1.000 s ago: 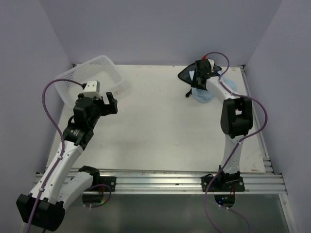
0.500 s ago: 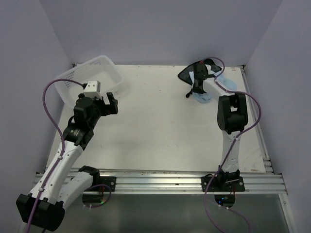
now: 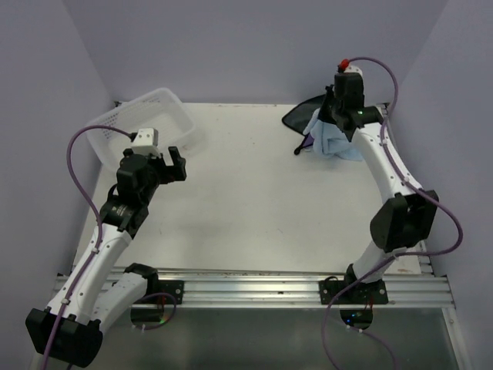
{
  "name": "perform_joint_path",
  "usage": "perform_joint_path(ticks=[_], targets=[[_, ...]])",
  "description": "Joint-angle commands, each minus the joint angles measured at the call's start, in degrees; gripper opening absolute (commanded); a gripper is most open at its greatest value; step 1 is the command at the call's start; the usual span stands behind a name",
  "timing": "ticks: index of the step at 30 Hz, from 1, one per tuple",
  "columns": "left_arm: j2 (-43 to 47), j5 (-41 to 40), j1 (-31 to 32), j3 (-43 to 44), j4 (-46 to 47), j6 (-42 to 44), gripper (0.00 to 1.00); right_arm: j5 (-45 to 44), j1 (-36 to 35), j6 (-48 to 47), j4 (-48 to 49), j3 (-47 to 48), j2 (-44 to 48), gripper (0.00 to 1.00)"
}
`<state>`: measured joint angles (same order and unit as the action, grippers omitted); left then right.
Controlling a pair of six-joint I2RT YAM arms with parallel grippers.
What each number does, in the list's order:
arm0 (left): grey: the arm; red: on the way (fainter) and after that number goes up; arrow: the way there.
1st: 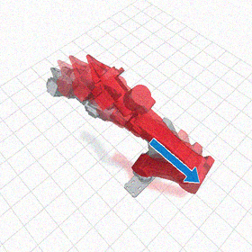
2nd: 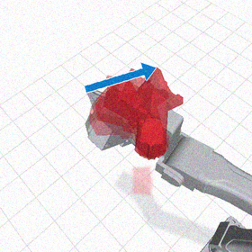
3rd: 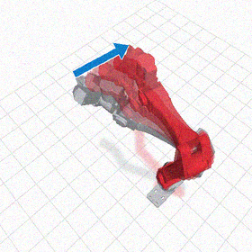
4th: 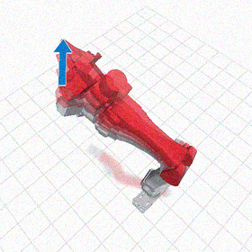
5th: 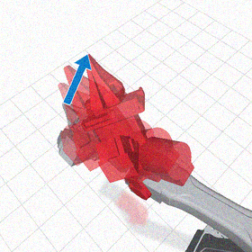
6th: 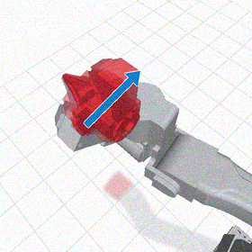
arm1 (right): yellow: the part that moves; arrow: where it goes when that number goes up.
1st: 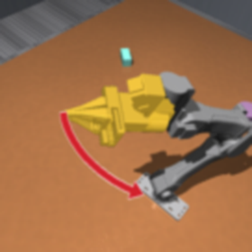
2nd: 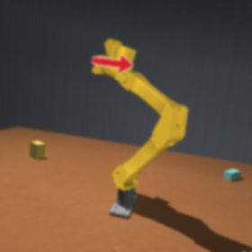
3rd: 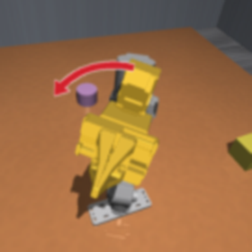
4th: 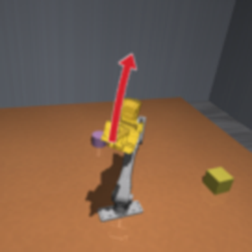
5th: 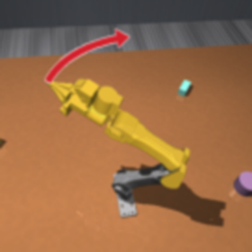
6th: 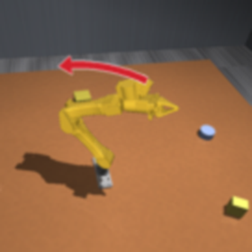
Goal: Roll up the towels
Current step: Grab a towel with the right arm, then move the towel to the center of the board
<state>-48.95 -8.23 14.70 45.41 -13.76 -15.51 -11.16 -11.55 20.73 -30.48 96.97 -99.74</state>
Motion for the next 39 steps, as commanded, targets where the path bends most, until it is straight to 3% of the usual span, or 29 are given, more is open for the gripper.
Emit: perform_joint_path(ticks=[1,5,13,21,28,39], targets=[[0.17,-1.35,0.24,0.12,2.51,0.04,1.00,8.77,-0.05,-0.17,-1.60,-1.25,8.58,0.00],[0.17,-1.70,0.24,0.21,2.51,0.13,1.00,14.13,-0.57,1.59,-0.73,-4.59,16.32,0.00],[-0.18,-1.00,0.24,0.29,2.51,0.13,1.00,45.82,-1.28,10.11,8.14,-10.55,23.45,0.00],[-0.27,-0.47,0.24,0.21,2.60,-0.05,1.00,55.80,-10.15,14.51,17.91,-17.42,26.27,0.00],[-0.53,-0.03,0.24,0.03,2.68,-0.14,1.00,50.29,-11.30,17.24,19.33,-25.76,27.06,0.00],[-1.33,1.11,0.24,0.12,2.77,-0.22,1.00,14.46,-11.04,9.33,1.49,-27.35,20.47,0.00]])
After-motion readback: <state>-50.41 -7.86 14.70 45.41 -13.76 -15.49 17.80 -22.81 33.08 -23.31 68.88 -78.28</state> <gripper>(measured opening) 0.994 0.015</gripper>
